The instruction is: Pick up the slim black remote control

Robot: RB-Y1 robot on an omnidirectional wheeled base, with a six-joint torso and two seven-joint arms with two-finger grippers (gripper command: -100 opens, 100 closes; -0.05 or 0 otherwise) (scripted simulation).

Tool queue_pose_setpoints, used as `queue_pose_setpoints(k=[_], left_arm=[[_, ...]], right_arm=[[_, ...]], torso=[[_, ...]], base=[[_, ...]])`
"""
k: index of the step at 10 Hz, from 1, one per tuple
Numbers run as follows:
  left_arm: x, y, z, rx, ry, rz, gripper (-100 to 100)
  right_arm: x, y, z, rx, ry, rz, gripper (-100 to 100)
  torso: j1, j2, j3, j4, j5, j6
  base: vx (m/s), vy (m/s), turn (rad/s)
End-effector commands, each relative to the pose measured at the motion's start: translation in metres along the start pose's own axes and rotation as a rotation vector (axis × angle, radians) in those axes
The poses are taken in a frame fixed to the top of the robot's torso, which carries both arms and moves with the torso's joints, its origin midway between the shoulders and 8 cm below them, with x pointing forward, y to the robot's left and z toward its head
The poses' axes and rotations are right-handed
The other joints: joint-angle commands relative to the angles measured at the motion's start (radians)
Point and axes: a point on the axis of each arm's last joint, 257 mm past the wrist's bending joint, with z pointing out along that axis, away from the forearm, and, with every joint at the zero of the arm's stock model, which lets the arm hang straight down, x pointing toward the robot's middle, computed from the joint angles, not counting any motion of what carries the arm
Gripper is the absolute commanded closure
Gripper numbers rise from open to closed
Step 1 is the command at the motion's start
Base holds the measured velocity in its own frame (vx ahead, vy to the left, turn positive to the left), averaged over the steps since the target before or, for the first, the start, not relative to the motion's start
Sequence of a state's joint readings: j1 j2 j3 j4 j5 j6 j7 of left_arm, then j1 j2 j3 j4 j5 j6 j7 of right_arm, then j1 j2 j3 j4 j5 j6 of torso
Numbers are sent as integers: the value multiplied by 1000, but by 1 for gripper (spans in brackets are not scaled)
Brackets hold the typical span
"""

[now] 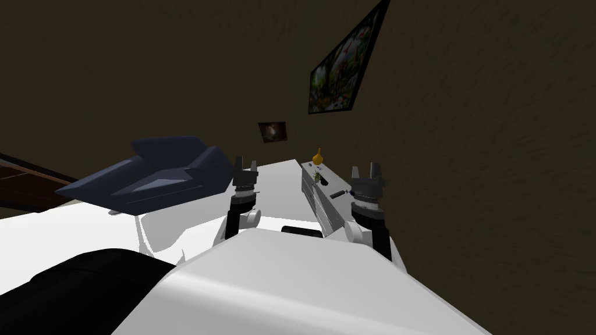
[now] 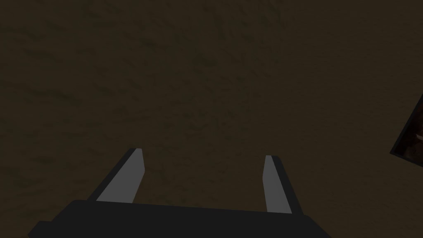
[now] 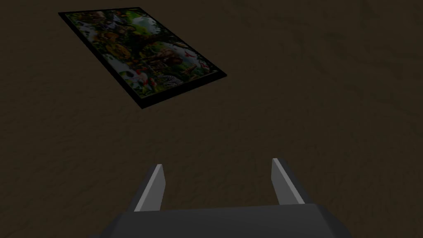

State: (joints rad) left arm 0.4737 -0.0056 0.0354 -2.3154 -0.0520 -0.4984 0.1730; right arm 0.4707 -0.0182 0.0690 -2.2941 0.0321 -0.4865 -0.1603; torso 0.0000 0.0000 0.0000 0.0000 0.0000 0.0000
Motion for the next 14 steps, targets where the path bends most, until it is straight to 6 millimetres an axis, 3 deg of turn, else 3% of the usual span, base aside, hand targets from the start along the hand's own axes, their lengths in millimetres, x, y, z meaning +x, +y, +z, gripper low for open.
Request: queue_pose_setpoints(k=[1, 8, 9, 14], left_arm=[[0, 0, 0, 0, 0, 0, 0], [0, 0, 0, 0, 0, 0, 0], [0, 0, 0, 0, 0, 0, 0], [0, 0, 0, 0, 0, 0, 0]], right_arm=[[13, -4, 0, 3, 60, -30, -100], [92, -32, -14, -13, 393, -218, -100], [93, -33, -16, -12, 405, -228, -100], [142, -62, -49, -46, 666, -389, -100]], torso=[[0, 0, 0, 0, 0, 0], [5, -2, -1, 0, 1, 0], [6, -2, -1, 0, 1, 0], [4, -2, -1, -1, 1, 0]], base=[[-1, 23, -22], [18, 72, -27], [17, 59, -10], [29, 65, -20]])
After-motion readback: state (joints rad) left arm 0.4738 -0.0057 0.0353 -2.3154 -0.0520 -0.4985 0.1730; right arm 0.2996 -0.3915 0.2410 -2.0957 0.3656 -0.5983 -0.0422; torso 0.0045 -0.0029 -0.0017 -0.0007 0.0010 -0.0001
